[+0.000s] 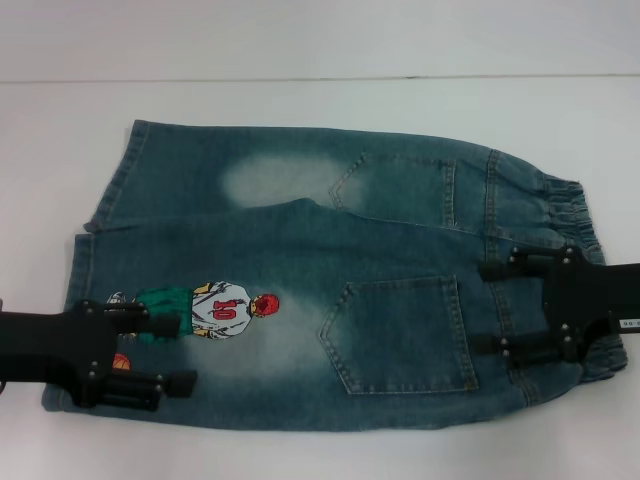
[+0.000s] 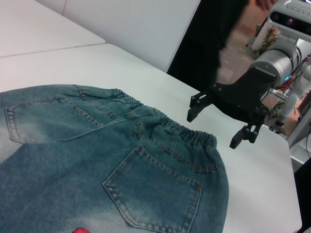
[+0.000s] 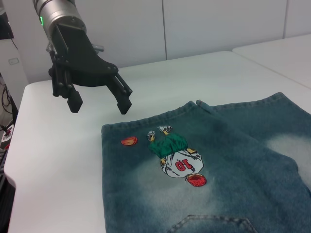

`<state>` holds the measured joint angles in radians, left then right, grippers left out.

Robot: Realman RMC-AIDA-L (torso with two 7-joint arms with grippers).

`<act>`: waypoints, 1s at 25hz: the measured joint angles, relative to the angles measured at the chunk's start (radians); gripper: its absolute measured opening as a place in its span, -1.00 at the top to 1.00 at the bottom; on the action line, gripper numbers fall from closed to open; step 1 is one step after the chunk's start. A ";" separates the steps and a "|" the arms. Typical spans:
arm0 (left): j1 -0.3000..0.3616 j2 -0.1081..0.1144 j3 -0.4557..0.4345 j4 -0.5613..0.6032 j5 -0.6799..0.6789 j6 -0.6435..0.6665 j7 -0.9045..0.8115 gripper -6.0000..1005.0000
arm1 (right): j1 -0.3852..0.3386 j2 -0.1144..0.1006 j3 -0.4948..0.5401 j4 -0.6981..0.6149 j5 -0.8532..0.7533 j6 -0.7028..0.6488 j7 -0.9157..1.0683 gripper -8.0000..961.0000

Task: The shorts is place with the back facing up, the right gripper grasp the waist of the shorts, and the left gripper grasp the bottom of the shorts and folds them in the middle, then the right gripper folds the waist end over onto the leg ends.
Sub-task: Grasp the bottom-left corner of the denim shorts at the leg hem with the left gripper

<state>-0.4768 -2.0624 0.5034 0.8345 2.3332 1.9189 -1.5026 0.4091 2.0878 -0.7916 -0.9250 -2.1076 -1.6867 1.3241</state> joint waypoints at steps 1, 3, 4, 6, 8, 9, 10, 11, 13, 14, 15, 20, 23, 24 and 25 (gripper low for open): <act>-0.001 0.000 0.000 0.000 0.000 -0.001 -0.001 -0.73 | 0.001 0.000 0.000 0.000 0.000 0.001 0.000 -0.90; -0.002 0.001 0.000 0.000 0.000 -0.002 -0.003 -0.73 | 0.003 0.000 0.000 0.000 0.000 0.002 0.000 -0.90; -0.003 0.001 0.000 0.000 0.000 -0.003 -0.004 -0.73 | 0.004 0.000 0.000 0.000 0.000 0.002 0.000 -0.90; -0.004 0.002 0.000 0.000 0.002 -0.003 -0.005 -0.73 | 0.005 0.000 0.000 0.000 0.000 0.004 0.000 -0.90; -0.005 0.002 0.000 0.000 0.008 -0.003 -0.007 -0.73 | 0.006 0.000 0.000 0.000 0.000 0.007 0.000 -0.90; -0.006 0.002 0.000 0.000 0.011 -0.003 -0.008 -0.73 | 0.007 0.000 0.000 0.000 0.000 0.009 0.000 -0.91; -0.006 0.002 0.000 0.000 0.013 -0.003 -0.008 -0.73 | 0.008 0.000 0.000 0.000 0.000 0.010 0.000 -0.90; -0.007 0.002 0.000 0.001 0.014 -0.004 -0.009 -0.73 | 0.008 0.000 0.000 0.000 0.000 0.010 0.000 -0.90; -0.007 0.002 0.000 0.001 0.014 -0.005 -0.009 -0.73 | 0.009 0.000 0.000 0.000 0.000 0.011 0.000 -0.90; -0.007 0.002 0.000 0.001 0.014 -0.005 -0.009 -0.73 | 0.010 0.000 0.000 0.000 0.000 0.011 0.000 -0.90; -0.007 0.002 0.000 0.002 0.014 -0.005 -0.009 -0.73 | 0.011 0.000 0.000 0.000 0.000 0.011 0.000 -0.90; -0.006 0.001 0.000 0.023 0.011 -0.018 -0.031 -0.72 | 0.013 0.000 0.000 0.000 0.000 0.012 0.002 -0.90; -0.003 -0.009 -0.004 0.074 0.006 -0.035 -0.095 -0.72 | 0.013 0.000 0.002 0.000 0.000 0.012 0.005 -0.91; -0.002 -0.012 -0.006 0.096 0.006 -0.036 -0.127 -0.72 | 0.013 0.000 0.004 -0.001 0.000 0.012 0.005 -0.90; -0.003 -0.013 -0.007 0.119 0.007 -0.035 -0.162 -0.72 | 0.013 0.000 0.006 -0.002 0.000 0.012 0.005 -0.90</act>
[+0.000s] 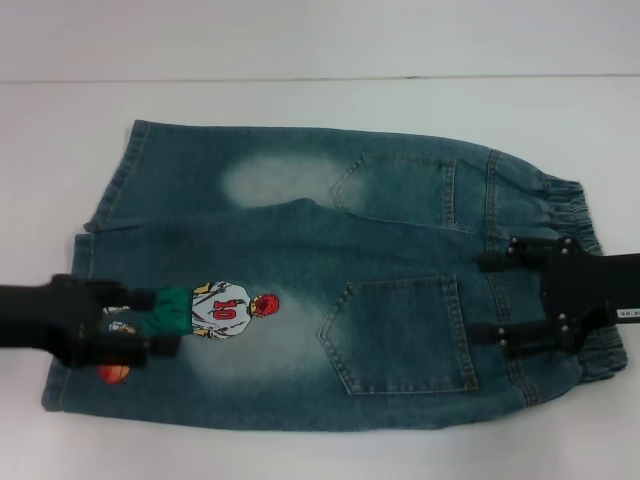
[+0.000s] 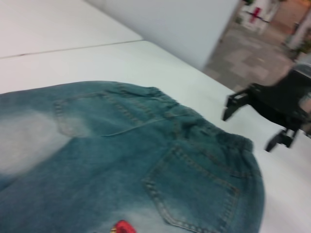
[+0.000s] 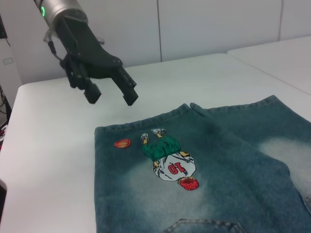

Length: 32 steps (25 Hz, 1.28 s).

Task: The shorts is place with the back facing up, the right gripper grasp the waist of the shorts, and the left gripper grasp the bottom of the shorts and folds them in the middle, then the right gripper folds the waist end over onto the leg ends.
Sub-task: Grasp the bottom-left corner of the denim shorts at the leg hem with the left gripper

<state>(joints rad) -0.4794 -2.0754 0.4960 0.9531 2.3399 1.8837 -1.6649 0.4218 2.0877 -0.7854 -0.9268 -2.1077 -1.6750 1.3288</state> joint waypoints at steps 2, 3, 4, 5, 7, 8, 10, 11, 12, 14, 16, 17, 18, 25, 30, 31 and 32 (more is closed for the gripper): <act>-0.002 0.002 0.009 0.047 0.009 0.015 -0.081 -0.72 | 0.000 0.000 0.002 -0.002 0.000 0.000 -0.002 -0.90; -0.004 0.005 0.015 0.078 0.018 0.022 -0.146 -0.72 | -0.001 0.000 0.003 -0.004 0.000 0.002 -0.003 -0.90; -0.005 0.007 0.020 0.103 0.028 0.028 -0.195 -0.72 | -0.001 0.000 0.004 -0.005 0.000 0.004 -0.004 -0.90; -0.009 0.010 0.022 0.138 0.044 0.034 -0.253 -0.72 | -0.001 0.000 0.005 -0.006 0.000 0.006 -0.005 -0.90; -0.020 0.021 0.026 0.193 0.090 0.057 -0.370 -0.72 | -0.002 -0.001 0.006 -0.006 -0.003 0.012 -0.007 -0.90; -0.027 0.026 0.028 0.204 0.105 0.065 -0.402 -0.69 | -0.002 -0.002 0.006 -0.006 -0.004 0.016 -0.009 -0.90; -0.053 0.045 0.032 0.218 0.173 0.100 -0.484 -0.63 | -0.002 -0.003 0.006 -0.007 -0.005 0.021 -0.016 -0.90; -0.069 0.052 0.035 0.218 0.221 0.117 -0.517 -0.63 | -0.002 -0.003 0.006 -0.007 -0.005 0.021 -0.020 -0.90; -0.078 0.055 0.039 0.217 0.252 0.121 -0.536 -0.63 | -0.003 -0.003 0.006 -0.008 -0.005 0.021 -0.025 -0.90; -0.095 0.056 0.066 0.215 0.340 0.119 -0.574 -0.64 | -0.003 -0.002 0.006 -0.008 -0.005 0.022 -0.030 -0.90; -0.101 0.052 0.096 0.213 0.402 0.095 -0.594 -0.64 | -0.001 -0.003 0.006 -0.009 -0.005 0.025 -0.034 -0.90; -0.102 0.049 0.108 0.208 0.425 0.080 -0.599 -0.64 | -0.001 -0.003 0.006 -0.009 -0.005 0.027 -0.037 -0.90; -0.104 0.045 0.118 0.201 0.446 0.063 -0.604 -0.64 | -0.001 -0.003 0.006 -0.009 -0.006 0.029 -0.041 -0.90; -0.103 0.019 0.175 0.171 0.511 -0.025 -0.621 -0.64 | 0.001 -0.003 0.003 -0.020 -0.006 0.032 -0.044 -0.90; -0.088 0.007 0.246 0.162 0.516 -0.072 -0.656 -0.64 | 0.002 -0.002 0.001 -0.020 -0.006 0.029 -0.040 -0.90; -0.087 0.004 0.253 0.162 0.516 -0.077 -0.658 -0.64 | 0.002 -0.001 0.001 -0.020 -0.006 0.028 -0.040 -0.90; -0.086 0.002 0.256 0.162 0.516 -0.077 -0.659 -0.64 | 0.002 -0.001 0.001 -0.020 -0.006 0.027 -0.040 -0.90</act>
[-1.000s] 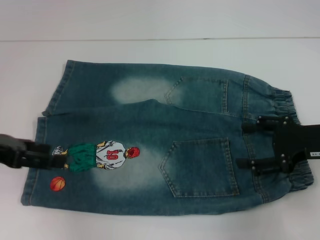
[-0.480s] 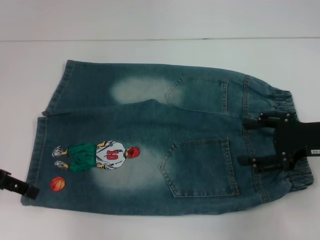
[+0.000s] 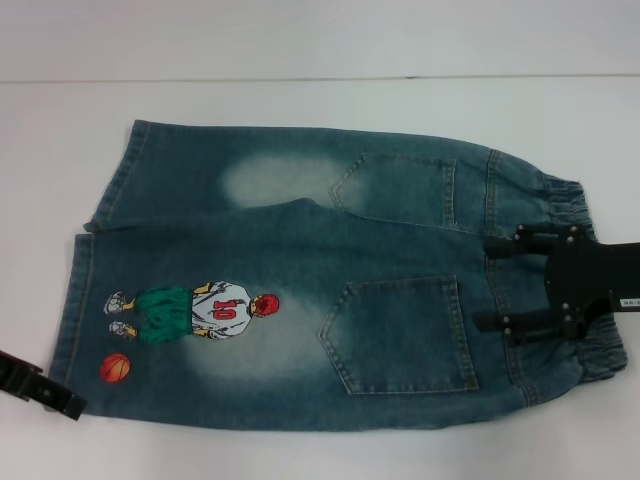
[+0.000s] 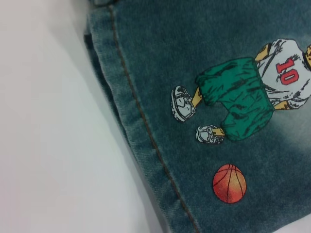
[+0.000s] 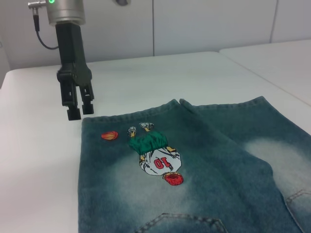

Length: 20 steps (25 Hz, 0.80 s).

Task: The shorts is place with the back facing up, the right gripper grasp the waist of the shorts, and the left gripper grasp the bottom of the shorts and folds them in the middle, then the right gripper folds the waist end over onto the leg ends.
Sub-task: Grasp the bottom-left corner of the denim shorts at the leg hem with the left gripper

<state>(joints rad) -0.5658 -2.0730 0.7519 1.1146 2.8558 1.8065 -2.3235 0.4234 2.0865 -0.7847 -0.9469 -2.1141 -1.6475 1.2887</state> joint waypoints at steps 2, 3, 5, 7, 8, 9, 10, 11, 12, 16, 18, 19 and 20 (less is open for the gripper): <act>0.001 -0.004 0.007 0.000 0.000 -0.004 -0.003 -0.64 | 0.000 0.000 0.000 0.000 -0.001 0.000 0.000 -0.90; 0.001 -0.005 0.009 0.000 0.000 -0.005 -0.005 -0.64 | 0.000 0.000 0.000 0.000 -0.001 0.000 0.000 -0.90; 0.002 -0.005 0.014 0.000 0.001 -0.009 -0.012 -0.63 | 0.000 0.000 -0.001 0.000 -0.001 -0.001 -0.002 -0.90; 0.003 -0.005 0.028 0.000 0.001 -0.017 -0.024 -0.63 | 0.000 0.000 -0.001 0.000 -0.001 -0.002 -0.004 -0.90; 0.004 -0.006 0.040 0.000 0.001 -0.020 -0.029 -0.63 | 0.000 0.000 -0.001 0.001 -0.001 -0.002 -0.004 -0.90; 0.006 -0.007 0.054 0.000 0.001 -0.025 -0.034 -0.63 | 0.000 0.000 -0.001 0.001 -0.001 -0.002 -0.004 -0.89; 0.009 -0.009 0.069 -0.001 0.001 -0.030 -0.038 -0.63 | 0.000 0.000 -0.002 0.001 -0.001 -0.003 -0.004 -0.89; 0.011 -0.010 0.084 -0.001 0.002 -0.036 -0.043 -0.63 | 0.000 0.000 -0.002 0.001 -0.001 -0.004 -0.004 -0.89; 0.012 -0.010 0.092 -0.001 0.002 -0.040 -0.048 -0.63 | -0.001 0.000 -0.002 0.001 -0.001 -0.005 -0.004 -0.89; 0.011 -0.012 0.101 -0.001 0.002 -0.046 -0.054 -0.63 | -0.001 0.000 -0.002 0.001 -0.001 -0.006 -0.003 -0.88; 0.007 -0.015 0.101 -0.001 0.001 -0.041 -0.054 -0.63 | 0.000 0.000 -0.002 0.002 -0.001 -0.004 -0.004 -0.87; 0.003 -0.017 0.101 -0.001 -0.001 -0.038 -0.054 -0.63 | 0.000 0.000 -0.002 0.003 -0.001 -0.003 -0.004 -0.87; -0.002 -0.020 0.101 -0.002 -0.001 -0.036 -0.055 -0.63 | 0.000 0.000 -0.002 0.003 -0.001 -0.002 -0.005 -0.86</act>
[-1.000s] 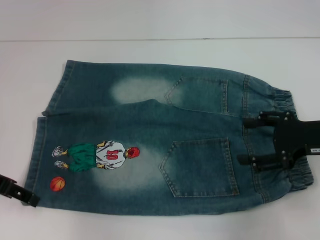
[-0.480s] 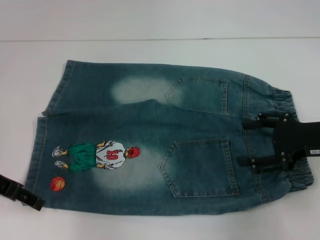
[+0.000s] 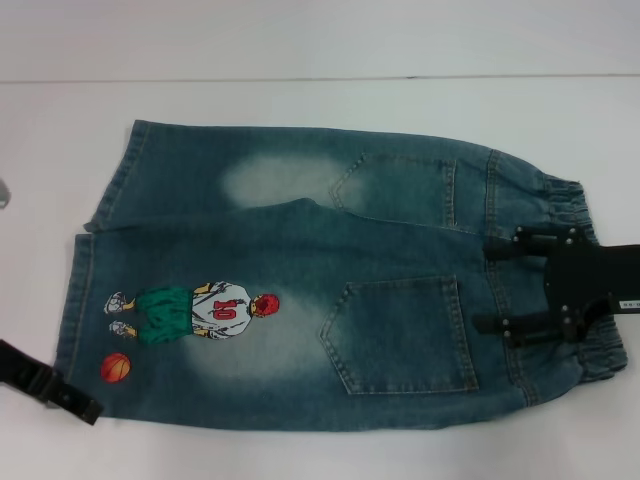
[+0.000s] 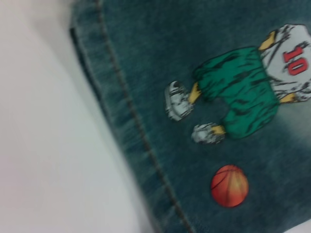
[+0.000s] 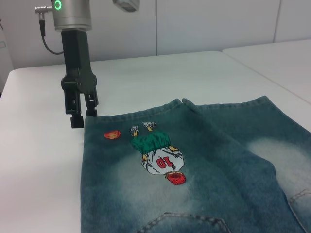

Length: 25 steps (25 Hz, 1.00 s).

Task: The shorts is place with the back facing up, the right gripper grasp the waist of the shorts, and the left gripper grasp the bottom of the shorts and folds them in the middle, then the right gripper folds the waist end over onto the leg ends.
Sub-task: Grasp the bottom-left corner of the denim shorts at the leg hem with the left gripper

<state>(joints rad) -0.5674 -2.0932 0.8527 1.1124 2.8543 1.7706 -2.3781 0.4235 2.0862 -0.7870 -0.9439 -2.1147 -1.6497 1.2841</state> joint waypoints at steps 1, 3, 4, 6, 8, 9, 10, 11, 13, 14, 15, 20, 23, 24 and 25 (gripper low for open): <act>-0.005 -0.004 0.001 -0.002 0.001 0.002 -0.001 -0.63 | 0.001 0.000 0.000 0.000 0.001 0.000 0.000 -0.86; -0.014 -0.011 0.006 -0.006 0.003 0.004 -0.006 -0.63 | 0.002 0.000 0.000 -0.001 0.003 0.000 0.000 -0.86; -0.018 -0.013 0.009 -0.007 0.003 0.004 -0.011 -0.63 | 0.003 0.000 0.000 -0.002 0.003 0.000 0.000 -0.85; -0.028 -0.014 0.010 -0.009 0.003 0.002 -0.027 -0.61 | 0.003 0.000 0.000 -0.002 0.004 0.001 0.000 -0.85; -0.034 -0.010 0.010 -0.009 0.004 -0.004 -0.038 -0.59 | 0.003 0.000 0.001 -0.003 0.004 0.002 0.002 -0.84; -0.035 -0.009 0.009 -0.009 0.004 -0.007 -0.041 -0.58 | 0.003 0.000 0.002 -0.003 0.004 0.002 0.002 -0.84; -0.036 -0.008 0.006 -0.008 0.004 -0.012 -0.046 -0.58 | 0.003 0.000 0.003 -0.003 0.004 0.003 0.002 -0.84; -0.038 -0.007 0.003 -0.006 0.004 -0.018 -0.054 -0.57 | 0.003 0.000 0.006 -0.002 0.003 0.005 0.002 -0.84; -0.042 0.001 0.002 -0.011 0.004 -0.032 -0.078 -0.55 | 0.003 0.000 0.007 -0.002 0.003 0.005 0.002 -0.83; -0.044 0.003 0.003 -0.017 0.004 -0.036 -0.086 -0.54 | 0.003 0.000 0.007 -0.003 0.003 0.005 0.002 -0.83; -0.046 0.004 0.008 -0.022 0.004 -0.037 -0.089 -0.54 | 0.002 0.000 0.007 -0.003 0.003 0.005 0.002 -0.82; -0.050 -0.002 0.037 -0.029 0.004 -0.033 -0.100 -0.09 | -0.003 0.001 0.007 -0.003 0.005 0.005 0.000 -0.81; -0.050 -0.001 0.040 -0.030 0.003 -0.026 -0.105 0.39 | -0.005 0.002 0.008 -0.003 0.006 0.005 0.000 -0.80; -0.050 -0.001 0.040 -0.030 0.003 -0.024 -0.105 0.48 | -0.005 0.002 0.008 -0.003 0.006 0.005 0.001 -0.80; -0.050 -0.001 0.040 -0.030 0.004 -0.022 -0.105 0.57 | -0.006 0.002 0.008 -0.003 0.005 0.005 0.002 -0.80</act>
<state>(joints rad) -0.6172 -2.0944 0.8930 1.0821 2.8578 1.7489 -2.4831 0.4177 2.0878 -0.7792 -0.9466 -2.1092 -1.6443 1.2857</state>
